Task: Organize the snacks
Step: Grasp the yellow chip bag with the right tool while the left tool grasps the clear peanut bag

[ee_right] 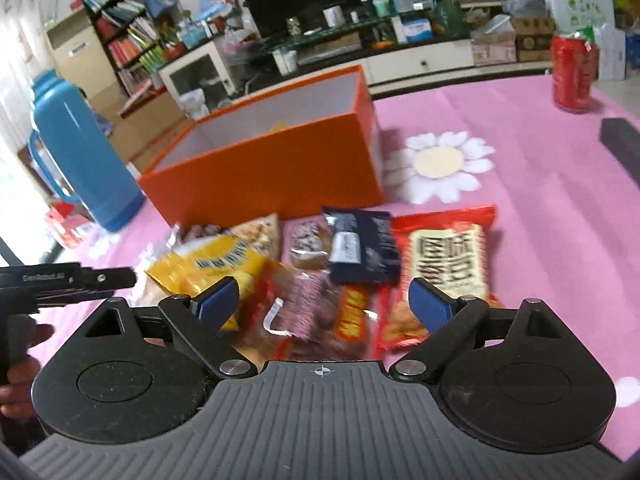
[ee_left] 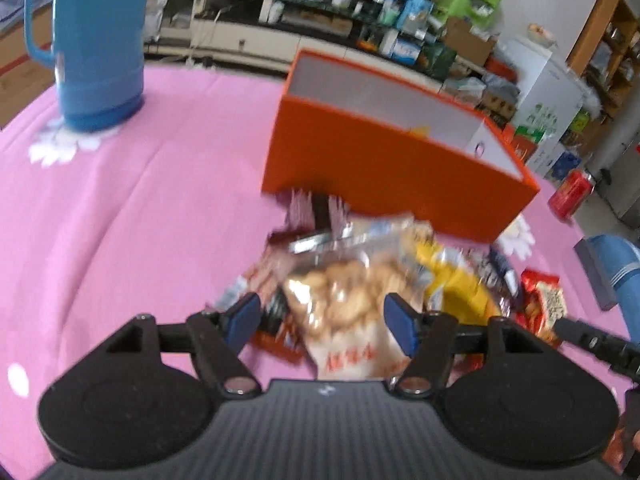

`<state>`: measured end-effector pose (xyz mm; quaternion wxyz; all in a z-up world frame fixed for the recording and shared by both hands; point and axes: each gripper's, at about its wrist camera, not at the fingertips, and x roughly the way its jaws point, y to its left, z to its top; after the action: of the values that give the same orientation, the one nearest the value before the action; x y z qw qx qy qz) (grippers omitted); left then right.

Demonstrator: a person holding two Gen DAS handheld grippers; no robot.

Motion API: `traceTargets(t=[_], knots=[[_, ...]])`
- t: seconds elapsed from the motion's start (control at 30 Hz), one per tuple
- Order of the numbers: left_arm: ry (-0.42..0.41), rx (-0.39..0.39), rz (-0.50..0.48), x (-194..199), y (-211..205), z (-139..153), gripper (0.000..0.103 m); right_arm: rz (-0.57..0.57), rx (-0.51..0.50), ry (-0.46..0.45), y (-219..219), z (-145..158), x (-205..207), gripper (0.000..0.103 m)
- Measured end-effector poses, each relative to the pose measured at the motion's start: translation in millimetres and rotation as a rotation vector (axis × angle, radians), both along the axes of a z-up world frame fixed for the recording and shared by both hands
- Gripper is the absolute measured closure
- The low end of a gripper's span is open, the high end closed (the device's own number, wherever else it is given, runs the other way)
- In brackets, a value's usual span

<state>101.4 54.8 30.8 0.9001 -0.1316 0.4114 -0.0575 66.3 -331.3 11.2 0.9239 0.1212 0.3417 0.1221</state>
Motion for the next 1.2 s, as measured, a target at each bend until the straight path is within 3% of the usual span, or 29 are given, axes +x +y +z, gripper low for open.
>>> traceTargets(t=[0.1, 0.27, 0.43, 0.6, 0.7, 0.77, 0.87, 1.0, 1.13, 1.2], knots=[[-0.004, -0.017, -0.05, 1, -9, 0, 0.036, -0.019, 0.005, 0.0, -7, 0, 2, 0.02], [-0.023, 0.103, -0.07, 14, -41, -3, 0.034, -0.017, 0.067, 0.022, -6, -1, 14, 0.02], [-0.056, 0.195, -0.073, 25, -62, -5, 0.032, 0.008, 0.061, 0.019, 5, 1, 19, 0.018], [-0.039, 0.215, -0.101, 20, -53, -5, 0.031, 0.022, 0.075, 0.02, 13, 0, 24, 0.018], [0.0, 0.183, -0.108, 12, -32, -8, 0.031, 0.032, 0.089, 0.011, 21, 3, 27, 0.018], [0.023, 0.201, -0.098, 7, -17, -12, 0.031, 0.054, 0.092, -0.003, 30, 5, 29, 0.018], [0.011, 0.239, -0.101, -1, -3, -14, 0.031, 0.083, 0.059, -0.016, 54, 8, 32, 0.017], [0.009, 0.209, -0.122, -2, 6, -11, 0.031, 0.13, -0.015, -0.026, 94, 6, 40, 0.017], [-0.025, 0.182, -0.149, -5, 7, -5, 0.029, 0.095, -0.113, -0.053, 123, 5, 54, 0.018], [-0.022, 0.183, -0.149, -6, 7, -7, 0.029, 0.101, -0.121, -0.03, 130, 1, 62, 0.024]])
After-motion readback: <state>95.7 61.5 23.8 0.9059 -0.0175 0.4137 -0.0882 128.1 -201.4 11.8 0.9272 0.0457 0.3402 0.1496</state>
